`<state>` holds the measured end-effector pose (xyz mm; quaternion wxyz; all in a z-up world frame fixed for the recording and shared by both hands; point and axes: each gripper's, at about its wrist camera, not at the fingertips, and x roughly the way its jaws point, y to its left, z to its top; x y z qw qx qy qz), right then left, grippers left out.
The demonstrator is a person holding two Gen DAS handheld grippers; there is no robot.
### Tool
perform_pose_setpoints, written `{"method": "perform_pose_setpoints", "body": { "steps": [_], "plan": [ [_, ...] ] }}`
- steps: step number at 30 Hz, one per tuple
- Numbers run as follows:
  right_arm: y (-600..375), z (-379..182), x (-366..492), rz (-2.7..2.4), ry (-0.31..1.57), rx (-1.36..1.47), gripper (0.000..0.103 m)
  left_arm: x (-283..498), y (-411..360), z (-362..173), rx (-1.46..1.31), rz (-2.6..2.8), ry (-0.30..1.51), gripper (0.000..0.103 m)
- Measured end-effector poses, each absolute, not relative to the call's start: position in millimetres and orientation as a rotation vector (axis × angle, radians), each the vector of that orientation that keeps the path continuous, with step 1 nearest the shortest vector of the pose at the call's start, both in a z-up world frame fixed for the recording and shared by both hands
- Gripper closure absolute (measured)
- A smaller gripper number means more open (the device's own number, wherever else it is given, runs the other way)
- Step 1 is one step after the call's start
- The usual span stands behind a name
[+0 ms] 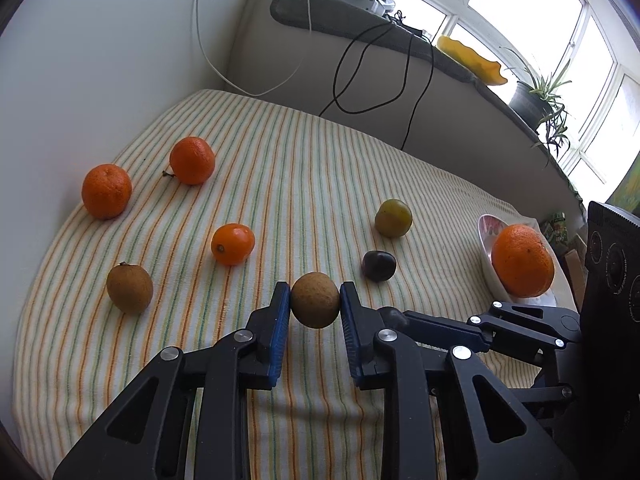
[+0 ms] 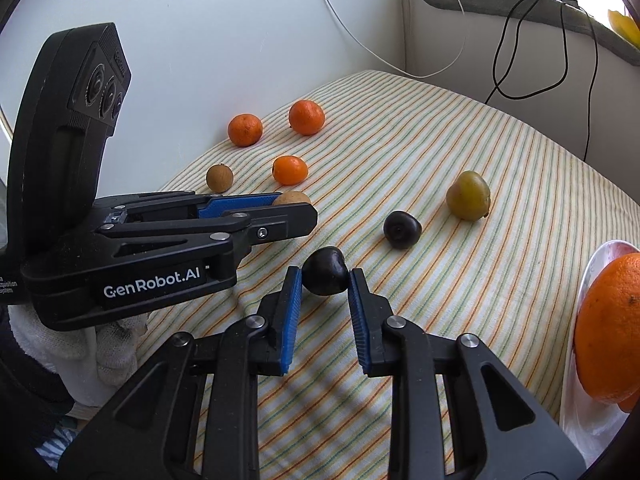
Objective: Organize fruits
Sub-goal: 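Grasp and lift the brown kiwi with left while right grasps the dark plum, then carry the kiwi in the left gripper while the right carries the plum over the plate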
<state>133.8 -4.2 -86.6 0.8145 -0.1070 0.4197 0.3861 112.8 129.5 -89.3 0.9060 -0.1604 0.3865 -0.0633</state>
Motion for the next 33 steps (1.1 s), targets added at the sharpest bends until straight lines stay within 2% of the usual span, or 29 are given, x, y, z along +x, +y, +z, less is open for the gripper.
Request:
{"method": "perform_pose_setpoints", "body": {
  "steps": [18,33],
  "plan": [
    [-99.5,-33.8,100.9,0.738,0.79,-0.131,0.078,91.3,67.7,-50.3,-0.284,-0.249,0.721,0.079],
    [-211.2,-32.3,93.8,0.557,0.79,-0.041,0.078,97.4,-26.5,-45.3,-0.217,-0.419,0.735,0.079]
  ]
}}
